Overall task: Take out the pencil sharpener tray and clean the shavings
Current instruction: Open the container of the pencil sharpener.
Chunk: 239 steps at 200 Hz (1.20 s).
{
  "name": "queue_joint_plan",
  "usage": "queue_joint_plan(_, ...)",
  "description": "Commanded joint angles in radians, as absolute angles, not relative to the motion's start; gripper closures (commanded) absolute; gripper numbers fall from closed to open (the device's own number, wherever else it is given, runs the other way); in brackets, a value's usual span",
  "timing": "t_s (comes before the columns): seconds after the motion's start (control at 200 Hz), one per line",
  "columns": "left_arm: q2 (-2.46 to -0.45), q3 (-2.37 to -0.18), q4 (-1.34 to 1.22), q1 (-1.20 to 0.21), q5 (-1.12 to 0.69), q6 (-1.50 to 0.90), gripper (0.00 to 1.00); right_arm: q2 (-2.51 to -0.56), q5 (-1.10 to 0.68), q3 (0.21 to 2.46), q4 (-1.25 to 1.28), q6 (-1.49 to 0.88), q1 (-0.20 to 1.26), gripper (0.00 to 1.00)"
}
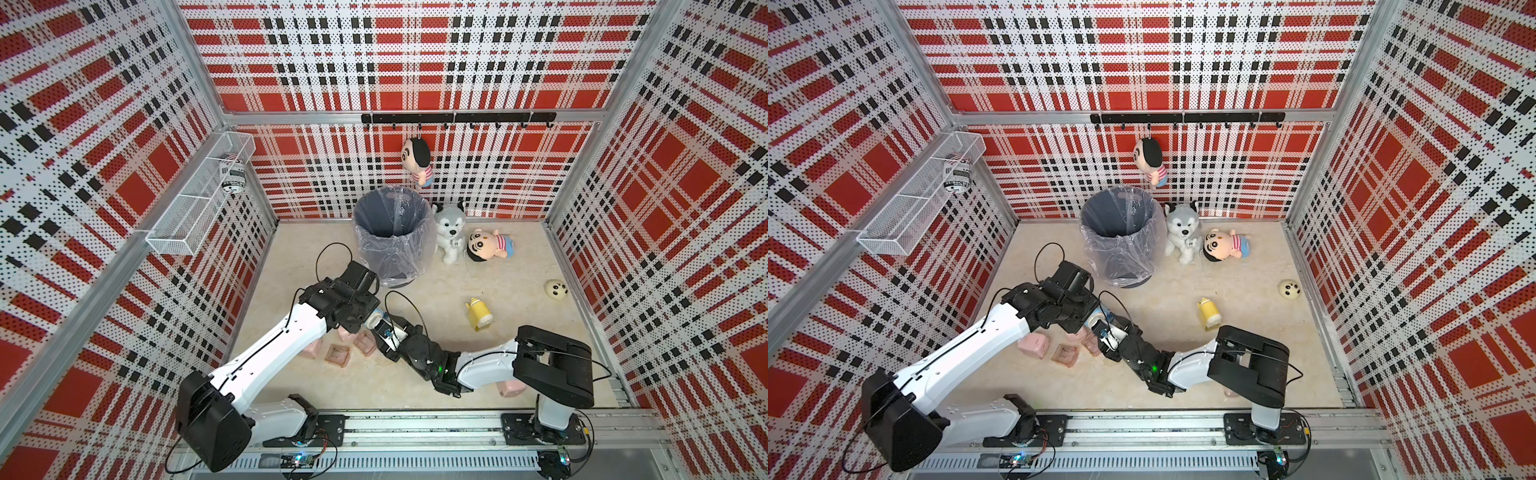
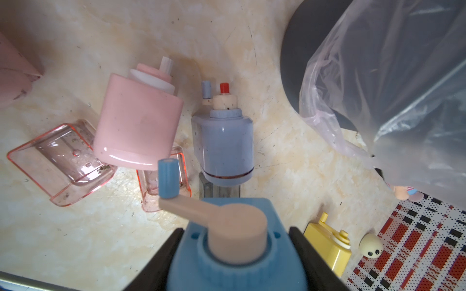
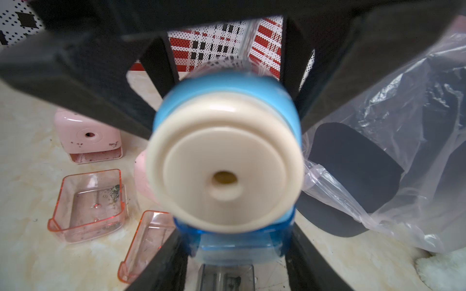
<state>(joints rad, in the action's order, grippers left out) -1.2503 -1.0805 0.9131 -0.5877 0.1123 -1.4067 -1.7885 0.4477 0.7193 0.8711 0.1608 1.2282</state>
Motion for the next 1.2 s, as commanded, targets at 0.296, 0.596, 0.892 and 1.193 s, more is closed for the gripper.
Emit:
queue_joint_plan(0.296, -1.249, -1.086, 0.888, -0.583, 0.181, -1.372, 0.58, -1.724, 0.379, 0.66, 0.948, 0.11, 1.232, 0.44)
queue_joint_plan(0.596, -1.256, -1.089, 0.888, -0.583, 0.177, -1.373, 0.58, -1.717, 0.399, 0.644, 0.952, 0.106, 1.233, 0.45)
queue_joint_plan(0.892, -1.246, -1.088, 0.889, -0.583, 0.175, -1.387, 0.58, -1.755, 0.478, 0.672, 0.938, 0.134, 1.252, 0.44)
queue_joint_plan(1.193, -1.246, -1.092, 0.888, -0.585, 0.151, -1.379, 0.58, -1.784, 0.461, 0.704, 0.945, 0.133, 1.252, 0.35)
